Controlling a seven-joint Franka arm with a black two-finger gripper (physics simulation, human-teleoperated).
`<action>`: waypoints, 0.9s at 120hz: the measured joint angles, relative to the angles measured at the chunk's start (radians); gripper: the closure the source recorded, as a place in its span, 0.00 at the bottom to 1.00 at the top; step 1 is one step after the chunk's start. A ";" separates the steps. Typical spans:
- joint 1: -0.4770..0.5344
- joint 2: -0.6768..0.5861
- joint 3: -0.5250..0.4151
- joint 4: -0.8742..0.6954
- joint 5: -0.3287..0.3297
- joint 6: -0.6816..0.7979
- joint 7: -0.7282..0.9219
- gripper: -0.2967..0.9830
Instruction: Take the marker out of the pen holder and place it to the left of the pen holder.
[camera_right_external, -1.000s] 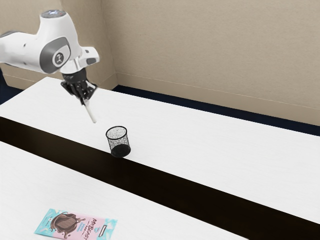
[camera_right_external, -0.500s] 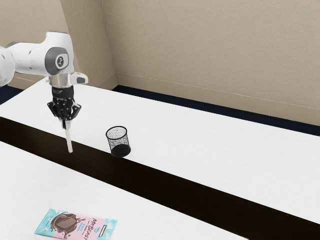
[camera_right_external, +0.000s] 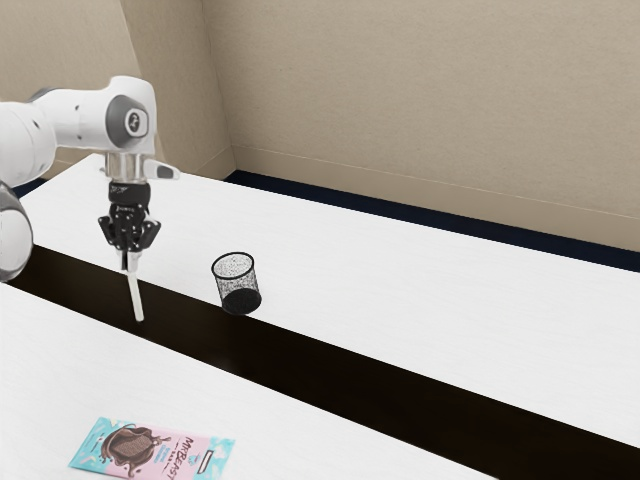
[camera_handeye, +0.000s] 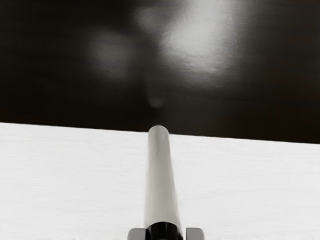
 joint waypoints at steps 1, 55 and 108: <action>0.000 0.002 0.000 0.002 0.000 -0.002 0.002 0.81; 0.002 0.024 0.012 0.023 -0.027 -0.049 0.091 0.42; -0.420 -0.702 0.054 -0.275 0.026 0.080 -0.009 0.26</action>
